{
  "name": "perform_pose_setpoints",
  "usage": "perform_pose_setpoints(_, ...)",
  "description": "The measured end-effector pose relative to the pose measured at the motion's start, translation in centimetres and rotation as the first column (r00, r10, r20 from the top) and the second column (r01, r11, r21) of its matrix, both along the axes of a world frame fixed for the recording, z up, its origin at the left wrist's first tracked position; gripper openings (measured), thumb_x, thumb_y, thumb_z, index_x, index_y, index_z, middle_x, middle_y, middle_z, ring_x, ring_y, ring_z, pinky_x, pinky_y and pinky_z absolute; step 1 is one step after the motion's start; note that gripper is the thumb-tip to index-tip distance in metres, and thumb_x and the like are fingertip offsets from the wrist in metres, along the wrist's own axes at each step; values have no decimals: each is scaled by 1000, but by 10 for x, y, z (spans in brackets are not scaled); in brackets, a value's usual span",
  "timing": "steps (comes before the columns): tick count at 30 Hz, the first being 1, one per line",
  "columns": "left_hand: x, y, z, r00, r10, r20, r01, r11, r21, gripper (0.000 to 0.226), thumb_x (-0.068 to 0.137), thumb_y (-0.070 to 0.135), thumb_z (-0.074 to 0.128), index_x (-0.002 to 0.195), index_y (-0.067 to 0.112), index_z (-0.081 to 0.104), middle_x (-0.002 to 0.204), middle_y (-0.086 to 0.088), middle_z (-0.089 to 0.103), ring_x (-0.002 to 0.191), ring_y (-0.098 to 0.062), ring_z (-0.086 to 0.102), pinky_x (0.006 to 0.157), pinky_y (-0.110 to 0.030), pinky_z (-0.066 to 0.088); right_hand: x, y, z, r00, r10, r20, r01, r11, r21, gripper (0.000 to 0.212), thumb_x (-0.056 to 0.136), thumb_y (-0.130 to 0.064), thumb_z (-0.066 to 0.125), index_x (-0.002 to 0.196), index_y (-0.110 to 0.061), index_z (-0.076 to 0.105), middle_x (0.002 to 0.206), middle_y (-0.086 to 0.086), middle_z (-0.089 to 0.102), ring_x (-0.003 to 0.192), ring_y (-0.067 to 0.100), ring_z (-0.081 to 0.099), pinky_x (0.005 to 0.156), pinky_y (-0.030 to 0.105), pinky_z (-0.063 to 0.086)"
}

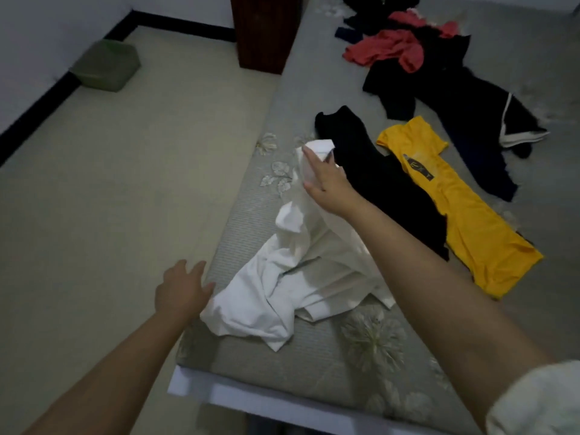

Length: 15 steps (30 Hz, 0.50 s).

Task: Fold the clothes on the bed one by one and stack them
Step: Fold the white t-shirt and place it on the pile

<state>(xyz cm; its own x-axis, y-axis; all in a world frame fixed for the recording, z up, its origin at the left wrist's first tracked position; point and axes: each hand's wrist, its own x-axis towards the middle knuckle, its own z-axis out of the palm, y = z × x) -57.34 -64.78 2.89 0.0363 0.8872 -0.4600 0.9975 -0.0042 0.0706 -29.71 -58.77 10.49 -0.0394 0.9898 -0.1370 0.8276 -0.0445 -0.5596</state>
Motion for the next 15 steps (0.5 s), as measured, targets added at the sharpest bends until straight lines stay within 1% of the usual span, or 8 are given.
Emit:
perform_pose_setpoints(1,-1,3,-1,1000,4,15,-5,999,34,58,93,40,43,144,21,23,150,-15,20,135,-32,23,104,-40,31,-5,6,-6,999,43,22,-43,999,-16,60,96,-20,42,147,-20,9,153,12,16,141,30,7,112,46,15)
perform_pose_setpoints(3,1,11,-5,998,7,61,-12,997,75,58,93,36,45,144,18,24,149,-16,21,135,-32,22,104,-40,30,-4,2,-24,997,38,68,-36,999,-38,61,95,-20,43,146,-21,10,149,10,27,137,28,21,109,42,22)
perform_pose_setpoints(5,10,19,-12,995,-31,95,23,996,85,59,93,36,44,145,18,21,150,-16,21,135,-31,22,105,-40,29,6,-18,-51,995,-57,83,63,995,-79,58,95,-20,45,146,-17,16,141,14,39,129,29,34,102,37,28)
perform_pose_setpoints(6,17,24,-14,992,-67,109,57,994,92,60,93,37,43,145,18,19,150,-15,21,136,-30,21,106,-40,28,14,-33,-67,988,-116,102,128,985,-116,57,95,-23,45,145,-16,20,138,15,42,127,30,36,100,36,30)
perform_pose_setpoints(9,44,37,-29,969,-206,138,187,973,137,61,94,39,42,145,16,19,149,-17,23,136,-31,23,106,-40,27,45,-81,-104,931,-308,196,344,919,-194,58,93,-33,48,143,-15,25,145,11,35,137,27,25,106,38,25)
perform_pose_setpoints(12,78,50,-44,935,-289,207,263,954,145,60,90,39,47,140,9,33,142,-24,35,131,-40,32,104,-47,32,72,-118,-125,882,-423,207,454,880,-140,73,84,-48,53,141,-9,30,148,13,28,139,31,19,110,42,20)
perform_pose_setpoints(14,104,60,-60,891,-379,251,342,922,181,59,84,42,48,130,4,48,125,-28,52,115,-46,49,90,-52,44,86,-125,-136,853,-493,171,511,856,-80,72,82,-42,61,137,-4,35,145,22,31,136,36,25,109,44,23)
perform_pose_setpoints(15,117,67,-69,870,-422,257,391,906,162,60,80,45,44,123,3,53,115,-27,59,104,-47,57,80,-52,49,94,-123,-142,836,-519,177,532,846,-38,73,82,-47,59,134,0,40,141,26,35,133,40,30,107,47,27)
